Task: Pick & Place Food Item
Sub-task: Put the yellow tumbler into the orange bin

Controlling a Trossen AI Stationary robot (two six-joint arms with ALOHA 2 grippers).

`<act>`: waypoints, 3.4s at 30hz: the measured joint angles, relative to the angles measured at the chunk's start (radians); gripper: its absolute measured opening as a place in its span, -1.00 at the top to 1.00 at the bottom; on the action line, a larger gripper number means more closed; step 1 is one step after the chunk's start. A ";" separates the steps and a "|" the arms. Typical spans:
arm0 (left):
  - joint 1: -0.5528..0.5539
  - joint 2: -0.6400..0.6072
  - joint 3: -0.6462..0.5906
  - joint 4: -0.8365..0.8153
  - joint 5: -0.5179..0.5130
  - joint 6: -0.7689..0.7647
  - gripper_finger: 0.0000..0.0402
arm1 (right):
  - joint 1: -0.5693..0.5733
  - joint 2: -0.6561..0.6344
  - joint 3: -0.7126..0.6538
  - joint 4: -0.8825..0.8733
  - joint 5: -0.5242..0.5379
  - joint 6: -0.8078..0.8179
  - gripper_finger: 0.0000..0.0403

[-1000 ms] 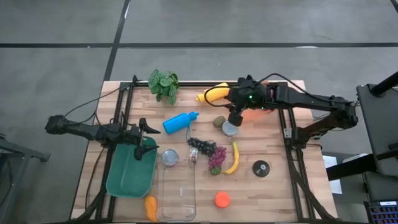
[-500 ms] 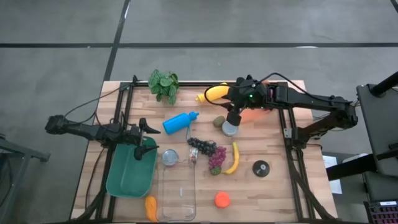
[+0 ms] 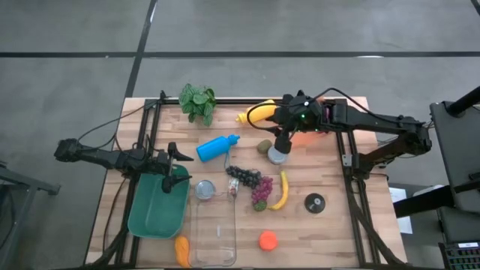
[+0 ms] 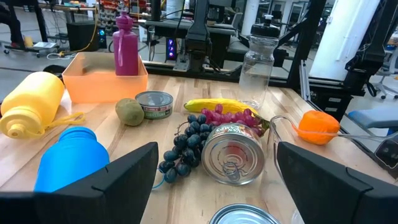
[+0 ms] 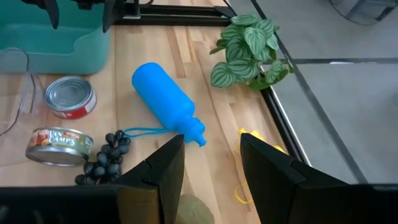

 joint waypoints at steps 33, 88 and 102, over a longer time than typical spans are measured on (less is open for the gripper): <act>0.000 0.000 0.000 0.000 0.000 0.000 -0.67 | -0.122 0.199 0.021 -0.004 0.008 0.248 0.24; 0.000 0.000 0.000 0.000 0.000 0.000 -0.67 | -0.294 0.790 0.473 -0.309 -0.039 0.351 0.04; 0.000 0.000 0.000 0.000 0.000 0.000 -0.67 | -0.292 0.789 0.399 -0.282 -0.049 0.330 -0.27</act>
